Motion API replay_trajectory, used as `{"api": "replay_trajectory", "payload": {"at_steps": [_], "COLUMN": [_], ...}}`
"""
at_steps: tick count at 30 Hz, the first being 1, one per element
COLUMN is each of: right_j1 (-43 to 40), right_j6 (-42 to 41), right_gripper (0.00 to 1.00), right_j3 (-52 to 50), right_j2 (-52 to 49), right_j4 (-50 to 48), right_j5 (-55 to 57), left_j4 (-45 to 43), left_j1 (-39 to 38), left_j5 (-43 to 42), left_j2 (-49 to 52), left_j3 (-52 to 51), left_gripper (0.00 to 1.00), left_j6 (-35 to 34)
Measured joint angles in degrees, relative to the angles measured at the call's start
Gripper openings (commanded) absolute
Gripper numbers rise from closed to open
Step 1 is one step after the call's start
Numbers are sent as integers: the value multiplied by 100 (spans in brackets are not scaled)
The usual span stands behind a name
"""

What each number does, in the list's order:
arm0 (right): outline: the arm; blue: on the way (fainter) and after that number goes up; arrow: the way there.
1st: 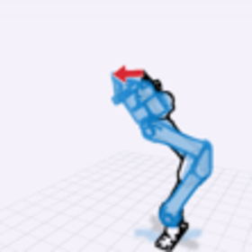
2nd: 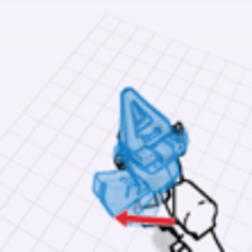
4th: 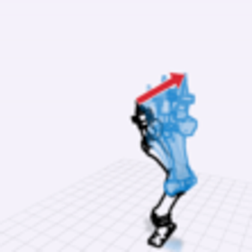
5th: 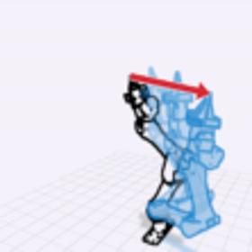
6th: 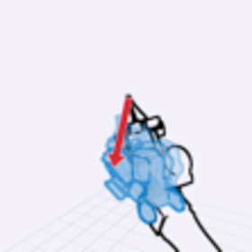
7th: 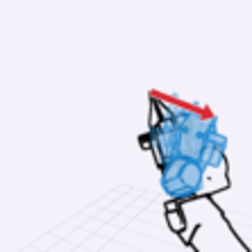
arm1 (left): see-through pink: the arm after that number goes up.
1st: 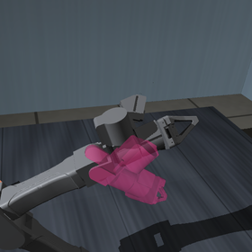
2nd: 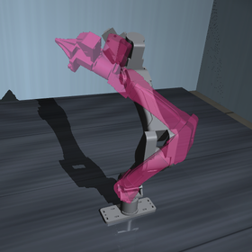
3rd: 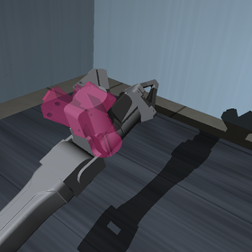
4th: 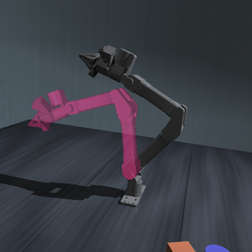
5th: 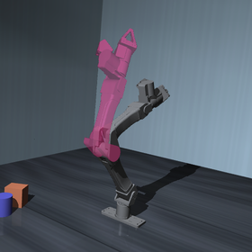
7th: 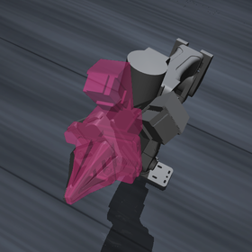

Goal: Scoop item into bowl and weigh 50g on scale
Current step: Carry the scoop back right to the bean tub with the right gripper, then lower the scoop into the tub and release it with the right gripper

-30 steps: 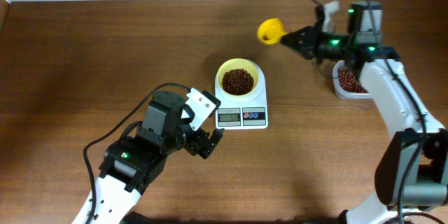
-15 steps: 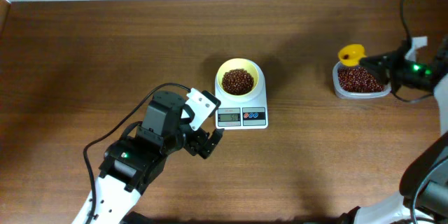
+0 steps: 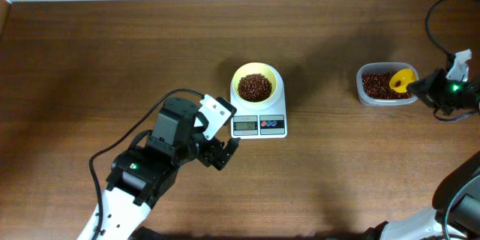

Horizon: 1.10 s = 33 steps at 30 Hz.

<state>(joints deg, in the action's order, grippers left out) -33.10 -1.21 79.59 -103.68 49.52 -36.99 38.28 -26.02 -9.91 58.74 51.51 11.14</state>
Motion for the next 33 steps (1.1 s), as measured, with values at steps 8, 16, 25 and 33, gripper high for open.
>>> {"api": "replay_trajectory", "payload": {"at_steps": [8, 16, 25, 33], "right_j1": [1012, 2411, 2579, 2581], "right_j6": [608, 1453, 861, -3082], "right_gripper": [4, 4, 4, 4], "right_j3": [203, 205, 205, 205], "right_j2": [935, 1137, 1137, 1137], "right_j4": [212, 223, 234, 232], "right_j5": [1703, 4570, 4933, 3825], "left_j4": [-2, 0, 0, 0], "left_j1": [0, 0, 0, 0], "left_j5": [0, 0, 0, 0], "left_j2": [0, 0, 0, 0], "left_j3": [0, 0, 0, 0], "left_gripper": [99, 99, 99, 99], "left_j6": [0, 0, 0, 0]}}
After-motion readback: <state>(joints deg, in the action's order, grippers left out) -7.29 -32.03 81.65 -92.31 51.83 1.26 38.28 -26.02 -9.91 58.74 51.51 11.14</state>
